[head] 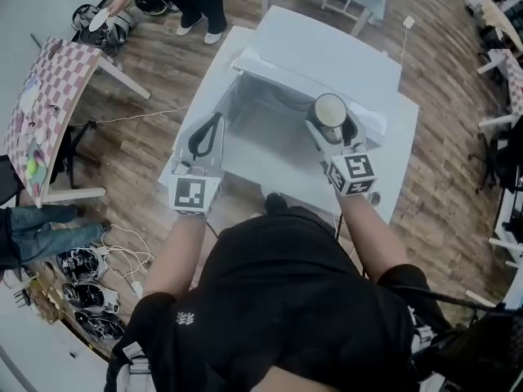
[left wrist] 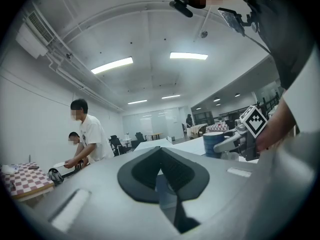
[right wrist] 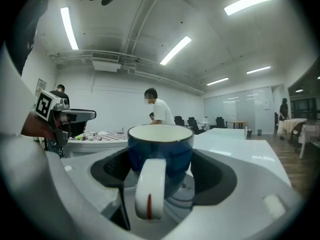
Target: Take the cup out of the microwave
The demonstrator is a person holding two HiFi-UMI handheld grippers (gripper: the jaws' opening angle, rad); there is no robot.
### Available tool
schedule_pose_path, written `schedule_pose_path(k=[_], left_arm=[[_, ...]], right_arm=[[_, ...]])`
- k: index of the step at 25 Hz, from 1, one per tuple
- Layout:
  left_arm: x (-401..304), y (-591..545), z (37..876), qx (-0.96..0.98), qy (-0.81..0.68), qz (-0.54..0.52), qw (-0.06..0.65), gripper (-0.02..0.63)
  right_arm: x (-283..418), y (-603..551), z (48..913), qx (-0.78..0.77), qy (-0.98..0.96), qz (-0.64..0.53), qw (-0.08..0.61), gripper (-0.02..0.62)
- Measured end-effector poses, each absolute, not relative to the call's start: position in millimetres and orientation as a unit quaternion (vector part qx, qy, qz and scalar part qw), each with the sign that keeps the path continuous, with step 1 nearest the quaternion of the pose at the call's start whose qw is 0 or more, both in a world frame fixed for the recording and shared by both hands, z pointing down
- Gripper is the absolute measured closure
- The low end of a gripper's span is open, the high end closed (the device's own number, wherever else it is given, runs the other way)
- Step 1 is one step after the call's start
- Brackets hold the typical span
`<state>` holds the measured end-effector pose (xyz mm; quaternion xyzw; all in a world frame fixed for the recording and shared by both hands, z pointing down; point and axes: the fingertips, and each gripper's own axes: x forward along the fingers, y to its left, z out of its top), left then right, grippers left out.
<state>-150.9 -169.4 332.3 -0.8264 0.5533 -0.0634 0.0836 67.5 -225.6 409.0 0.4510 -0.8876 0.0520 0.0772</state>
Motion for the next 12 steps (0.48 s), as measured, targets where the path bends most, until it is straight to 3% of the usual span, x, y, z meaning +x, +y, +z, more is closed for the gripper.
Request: schedule_pose_path(k=[12], left_arm=[[-167,-180,295,-0.821,0.561,-0.051,0.095,0.600]], right_arm=[[72,-228,373,0.457,-0.886,0.050,0.061,0.222]])
